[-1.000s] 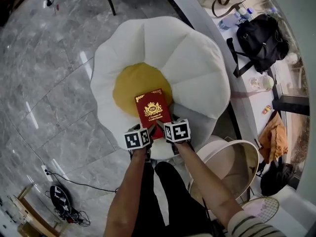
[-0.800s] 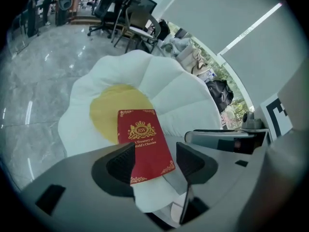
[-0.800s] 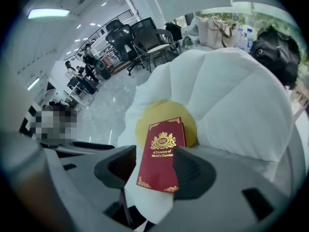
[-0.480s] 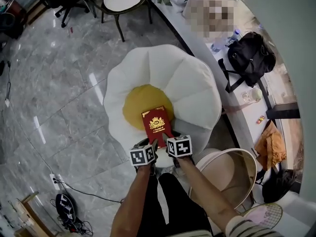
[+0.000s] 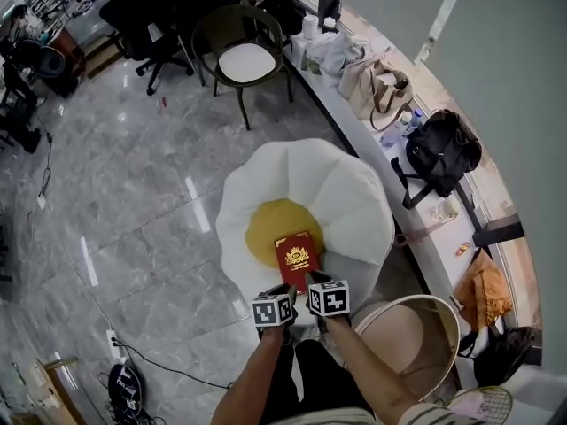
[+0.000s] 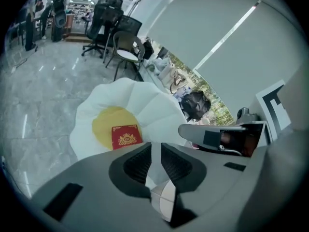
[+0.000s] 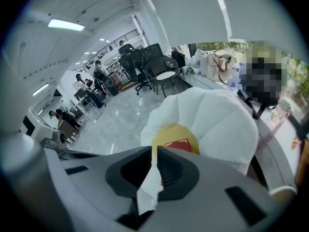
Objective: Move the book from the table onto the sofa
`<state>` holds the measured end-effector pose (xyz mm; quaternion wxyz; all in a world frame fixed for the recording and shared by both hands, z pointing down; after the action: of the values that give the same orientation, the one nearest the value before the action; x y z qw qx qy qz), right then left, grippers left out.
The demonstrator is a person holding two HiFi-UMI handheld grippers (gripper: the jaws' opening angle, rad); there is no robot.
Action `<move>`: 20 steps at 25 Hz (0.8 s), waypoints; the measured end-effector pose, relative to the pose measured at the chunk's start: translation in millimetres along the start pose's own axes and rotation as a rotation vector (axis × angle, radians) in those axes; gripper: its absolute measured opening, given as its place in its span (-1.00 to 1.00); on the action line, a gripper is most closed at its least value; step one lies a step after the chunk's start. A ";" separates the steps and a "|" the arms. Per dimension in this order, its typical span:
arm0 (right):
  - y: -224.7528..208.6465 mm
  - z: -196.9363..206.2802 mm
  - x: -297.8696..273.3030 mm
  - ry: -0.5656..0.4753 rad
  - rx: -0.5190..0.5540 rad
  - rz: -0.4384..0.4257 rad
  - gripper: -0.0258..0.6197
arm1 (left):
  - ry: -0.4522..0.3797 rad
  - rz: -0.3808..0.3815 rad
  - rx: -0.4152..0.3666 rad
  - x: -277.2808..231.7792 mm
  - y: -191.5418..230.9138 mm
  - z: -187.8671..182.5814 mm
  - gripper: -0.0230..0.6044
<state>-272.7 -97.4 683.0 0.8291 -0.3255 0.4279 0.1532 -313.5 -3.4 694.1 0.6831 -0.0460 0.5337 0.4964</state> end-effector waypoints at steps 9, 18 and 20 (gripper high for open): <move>43.9 -14.5 80.2 -0.072 0.018 -0.049 -0.87 | -0.094 -0.014 -0.044 80.9 -40.0 -22.1 -0.81; 83.3 -42.3 154.1 -0.185 0.008 -0.107 -0.88 | -0.205 -0.004 -0.143 157.5 -78.8 -52.4 -0.91; 93.1 -49.1 170.4 -0.217 0.011 -0.121 -0.88 | -0.231 0.004 -0.161 171.8 -87.1 -57.2 -0.91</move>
<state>-252.2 -65.5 486.3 0.8801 -0.3277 0.3158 0.1349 -299.9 27.0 495.9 0.7329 -0.0423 0.4101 0.5412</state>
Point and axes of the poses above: the fingertips, and each gripper's own axes: x backward along the fingers, y to its left, z out of its underside, the point moved 4 cm from there along x, backward along the fingers, and after that the axes turned 8 degrees about -x, right-handed, at the moved point
